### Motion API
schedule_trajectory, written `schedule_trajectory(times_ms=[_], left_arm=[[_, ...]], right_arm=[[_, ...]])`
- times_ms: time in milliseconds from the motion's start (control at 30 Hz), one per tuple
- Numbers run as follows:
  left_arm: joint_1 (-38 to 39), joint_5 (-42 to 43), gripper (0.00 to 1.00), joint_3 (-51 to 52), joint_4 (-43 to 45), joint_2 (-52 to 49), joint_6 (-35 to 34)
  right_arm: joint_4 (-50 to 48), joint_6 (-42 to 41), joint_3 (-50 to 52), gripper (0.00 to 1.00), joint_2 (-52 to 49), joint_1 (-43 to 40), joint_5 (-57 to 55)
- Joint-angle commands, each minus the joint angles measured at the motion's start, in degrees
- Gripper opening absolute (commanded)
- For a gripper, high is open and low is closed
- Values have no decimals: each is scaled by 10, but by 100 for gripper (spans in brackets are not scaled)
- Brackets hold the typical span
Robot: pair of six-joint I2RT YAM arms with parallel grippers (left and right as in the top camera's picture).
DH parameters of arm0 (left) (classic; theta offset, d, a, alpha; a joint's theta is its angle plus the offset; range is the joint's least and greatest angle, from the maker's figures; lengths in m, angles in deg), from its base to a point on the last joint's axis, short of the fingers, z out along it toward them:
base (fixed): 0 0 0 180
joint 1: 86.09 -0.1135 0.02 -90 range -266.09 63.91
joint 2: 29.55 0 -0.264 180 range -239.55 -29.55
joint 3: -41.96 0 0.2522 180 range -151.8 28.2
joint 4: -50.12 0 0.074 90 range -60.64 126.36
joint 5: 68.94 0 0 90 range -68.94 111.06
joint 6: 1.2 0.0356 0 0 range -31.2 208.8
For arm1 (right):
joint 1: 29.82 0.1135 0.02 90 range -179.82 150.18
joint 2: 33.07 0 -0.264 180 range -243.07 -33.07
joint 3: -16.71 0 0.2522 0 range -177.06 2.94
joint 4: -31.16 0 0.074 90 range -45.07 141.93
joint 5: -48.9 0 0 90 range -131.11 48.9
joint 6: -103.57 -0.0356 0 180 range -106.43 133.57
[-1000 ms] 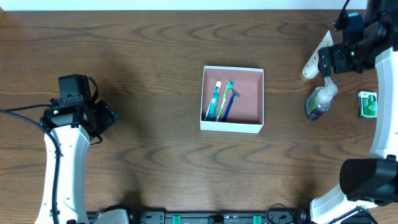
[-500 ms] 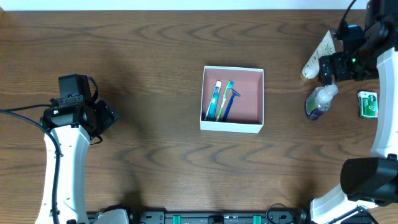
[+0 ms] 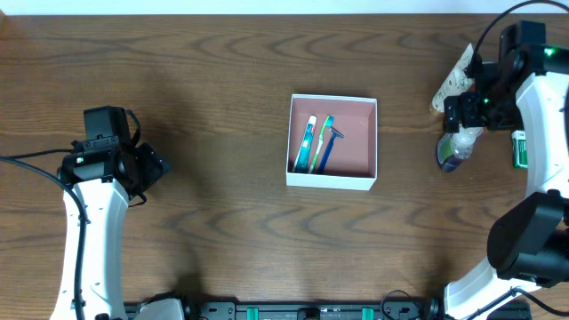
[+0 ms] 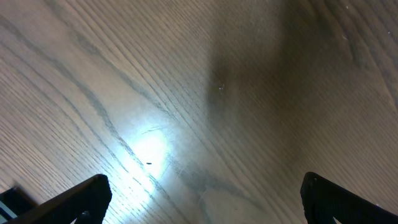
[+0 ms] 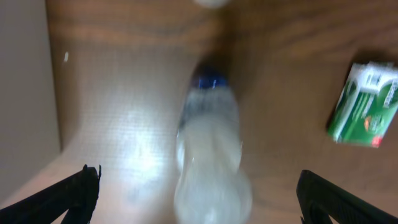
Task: Pack container
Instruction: 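Lower the right gripper and grasp the soap bottle's pump head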
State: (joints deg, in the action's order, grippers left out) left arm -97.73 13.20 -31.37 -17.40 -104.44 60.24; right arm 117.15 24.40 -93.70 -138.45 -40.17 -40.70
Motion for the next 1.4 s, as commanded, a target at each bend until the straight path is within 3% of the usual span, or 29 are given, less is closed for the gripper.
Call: schedule_trajectory(times_ms=[0,300,533,833,1033,1367], left_arm=[[-3,-3,98,0,-2,-2,-7],[-3,-3,98,0,-2,-2,-7],[-3,-3,98,0,-2,-2,-7],[-3,-3,98,0,-2,-2,-7],[-3,-3,98,0,-2,-2,-7],[-3,-3,98,0,-2,-2,-7]], right_arm=[[-35,-14,31,99,1,-7,-2],[-60,-14,59,99,0,-7,-2],[-56,-14,60,75,0,-12,-2],[-42,-21,60,62,0,-14,-2],[-38,-21,60,45,0,-14,-2],[-15,-24,60,50,0,-15,-2]])
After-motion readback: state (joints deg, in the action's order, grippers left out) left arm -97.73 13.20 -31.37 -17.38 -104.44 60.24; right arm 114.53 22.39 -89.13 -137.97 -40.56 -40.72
